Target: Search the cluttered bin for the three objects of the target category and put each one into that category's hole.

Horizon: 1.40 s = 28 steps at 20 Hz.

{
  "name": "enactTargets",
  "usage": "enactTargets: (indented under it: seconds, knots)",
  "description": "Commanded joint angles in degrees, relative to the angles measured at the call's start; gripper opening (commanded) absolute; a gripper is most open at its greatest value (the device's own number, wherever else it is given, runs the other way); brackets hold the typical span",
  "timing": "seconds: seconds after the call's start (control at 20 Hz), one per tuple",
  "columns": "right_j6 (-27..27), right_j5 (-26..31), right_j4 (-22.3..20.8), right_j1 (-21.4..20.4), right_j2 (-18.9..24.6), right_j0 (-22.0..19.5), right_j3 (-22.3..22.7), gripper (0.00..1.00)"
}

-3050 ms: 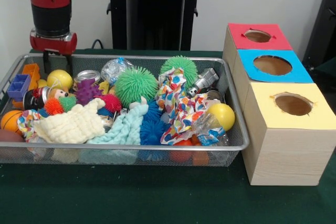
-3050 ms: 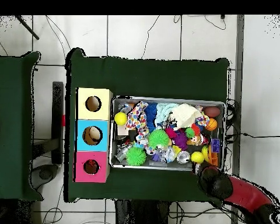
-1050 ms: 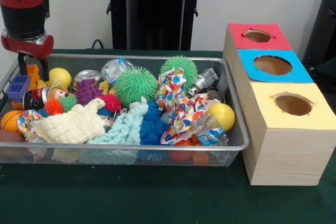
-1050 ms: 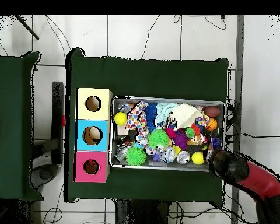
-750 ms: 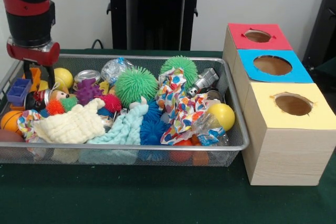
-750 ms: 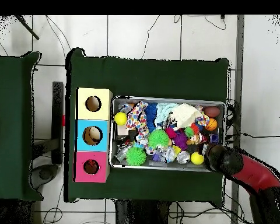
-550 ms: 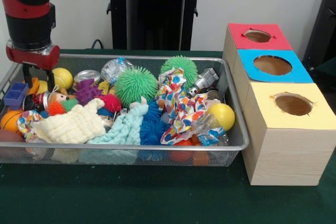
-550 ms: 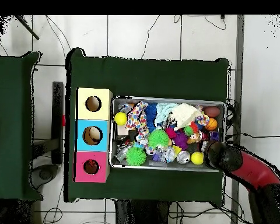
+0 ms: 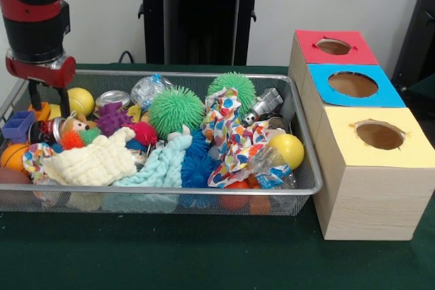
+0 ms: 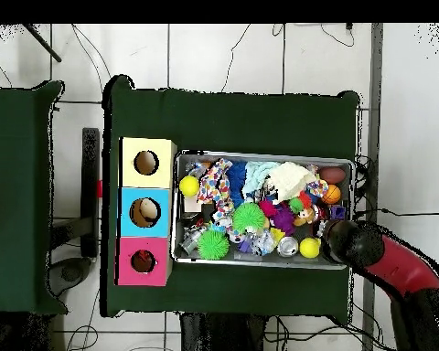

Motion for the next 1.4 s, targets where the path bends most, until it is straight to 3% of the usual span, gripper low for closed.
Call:
enactTargets:
  seconds: [0.05, 0.4, 0.75, 1.0, 1.4]
  knots:
    - [9.30, 10.71, 4.28, -4.82, -0.71, 3.61, -1.38, 1.00]
    - [9.45, 11.57, 5.41, -5.70, -1.88, 4.81, -0.38, 1.00]
    - [8.29, 8.39, 5.90, -3.32, -1.76, 4.30, -0.76, 1.00]
    - [8.73, 4.69, 4.80, 2.22, -2.20, 5.23, -5.45, 1.00]
    - [15.18, -1.75, 9.23, 7.16, -1.32, 7.43, -6.64, 1.00]
